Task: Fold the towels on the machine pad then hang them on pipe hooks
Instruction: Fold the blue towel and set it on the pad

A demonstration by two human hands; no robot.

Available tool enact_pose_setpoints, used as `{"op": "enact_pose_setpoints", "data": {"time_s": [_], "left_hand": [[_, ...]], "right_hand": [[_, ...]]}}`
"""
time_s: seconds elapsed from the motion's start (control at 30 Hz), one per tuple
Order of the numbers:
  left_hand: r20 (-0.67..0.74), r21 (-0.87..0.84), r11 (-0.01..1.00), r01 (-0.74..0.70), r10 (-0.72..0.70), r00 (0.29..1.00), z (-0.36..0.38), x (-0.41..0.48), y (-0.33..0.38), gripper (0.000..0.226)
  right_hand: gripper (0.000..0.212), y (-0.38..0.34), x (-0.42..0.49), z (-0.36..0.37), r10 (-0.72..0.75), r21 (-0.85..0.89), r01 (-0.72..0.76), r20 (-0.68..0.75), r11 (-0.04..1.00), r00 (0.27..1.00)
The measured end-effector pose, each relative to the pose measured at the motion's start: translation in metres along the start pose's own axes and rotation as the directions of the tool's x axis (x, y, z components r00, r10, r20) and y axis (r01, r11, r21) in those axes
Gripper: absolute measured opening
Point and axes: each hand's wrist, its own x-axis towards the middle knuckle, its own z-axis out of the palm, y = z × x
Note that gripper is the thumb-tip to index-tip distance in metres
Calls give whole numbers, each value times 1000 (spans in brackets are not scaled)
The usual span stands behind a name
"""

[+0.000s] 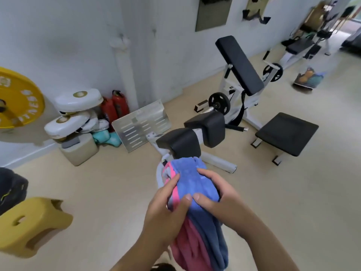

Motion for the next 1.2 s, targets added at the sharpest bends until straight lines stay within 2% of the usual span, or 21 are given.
{"op": "enact_pose_setpoints", "data": {"time_s": [0.07,0.17,0.37,0.5,0.6,0.73,0.8,0.9,1.07,1.2], "left_hand": [[-7,54,998,-43,43,999,24,32,9,57],[17,59,995,-75,74,997,68,86,27,50],[220,0,987,-160,156,963,171,186,87,61],[315,-30,979,-201,200,928,227,252,131,65],[303,-23,985,-172,171,938,260,307,138,65],[173,-71,994,88,-74,982,295,368,123,65],[132,-93,975,200,-187,974,309,391,120,63],[100,-128,951,281,-269,958,319,430,127,61],[54,-207,955,213,-206,977,316,500,143,56],[-5,-266,955,133,-140,990,304,542,153,56]], "right_hand": [[62,6,25,-29,-23,-15,23,-26,1000,999],[71,15,62,-74,12,-14,-14,-116,1000,993],[71,28,125,-191,62,9,-62,-277,998,959],[73,35,174,-266,28,73,-3,-344,997,939],[70,54,230,-309,-16,77,41,-297,996,955],[64,76,321,-343,-139,-89,128,-130,988,982],[67,83,360,-354,-156,-152,151,-18,977,988],[61,79,413,-367,-141,-174,154,84,973,986],[67,59,492,-390,-163,-202,194,159,960,974],[67,32,536,-396,-184,-188,210,145,959,972]]}}
